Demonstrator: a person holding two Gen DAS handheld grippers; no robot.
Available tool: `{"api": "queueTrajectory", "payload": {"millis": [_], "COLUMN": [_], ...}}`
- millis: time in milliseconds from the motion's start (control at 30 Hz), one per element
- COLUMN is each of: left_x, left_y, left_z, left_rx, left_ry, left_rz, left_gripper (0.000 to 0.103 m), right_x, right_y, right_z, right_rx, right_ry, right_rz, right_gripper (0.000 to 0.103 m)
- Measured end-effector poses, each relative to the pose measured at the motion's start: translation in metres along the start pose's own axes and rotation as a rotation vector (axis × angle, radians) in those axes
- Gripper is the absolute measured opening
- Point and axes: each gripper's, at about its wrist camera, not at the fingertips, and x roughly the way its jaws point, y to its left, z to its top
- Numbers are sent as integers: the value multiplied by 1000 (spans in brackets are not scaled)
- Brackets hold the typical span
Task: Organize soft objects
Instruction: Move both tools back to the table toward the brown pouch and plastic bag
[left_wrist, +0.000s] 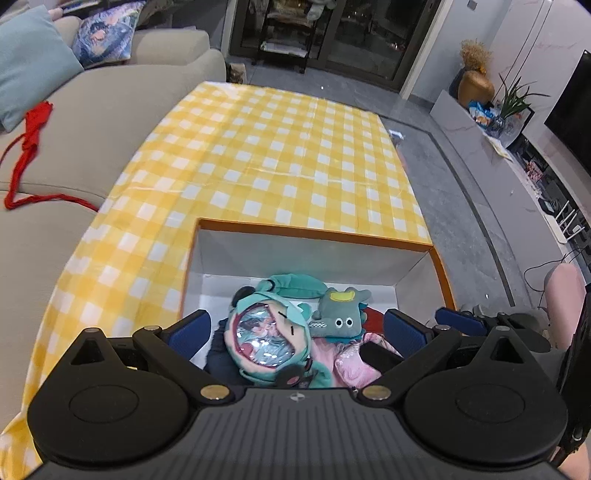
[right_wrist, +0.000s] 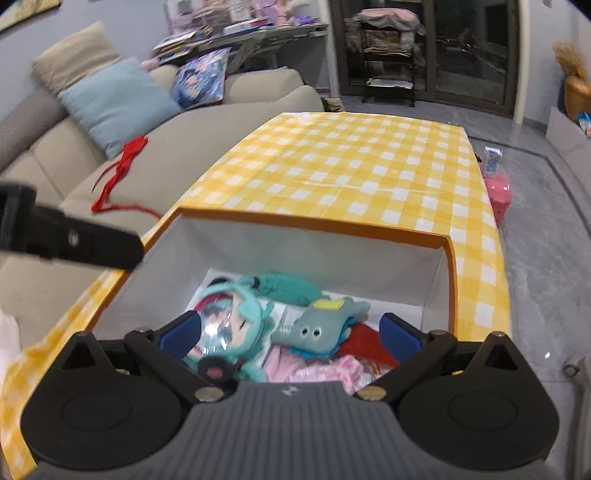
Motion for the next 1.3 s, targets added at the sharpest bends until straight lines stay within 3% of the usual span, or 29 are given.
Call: {"api": "queueTrajectory", "payload": {"millis": [167, 333, 600, 733, 1000, 1100, 1300], "left_x": [-28, -54, -94, -107, -116, -111, -93], "left_y": [14, 24, 38, 45, 69, 80, 86], "left_z": [-13, -32, -83, -115, -197, -230, -281], "left_rx": [-38, -14, 85, 96, 61, 52, 91], "left_ry": [-42, -55, -74, -66, -51, -28, 6], "left_rz": [-15, -34, -36, -67, -89, -85, -140], "left_gripper": [103, 103, 103, 103, 103, 103, 103], "right_x": [-41, -82, -135, -147, -124, -105, -72], "right_y": [9, 19, 55, 81, 112, 121, 131], "right_z": [-16, -37, -95, -132, -195, -213, -234], "right_rx": [-8, 26, -32, -96, -261, -361, -441], "right_ry": [-33, -67, -83, -45, 116, 162, 283], "right_rz": [-26, -20, 154, 198, 229, 199, 247], "right_gripper": [100, 100, 100, 100, 100, 100, 100]}}
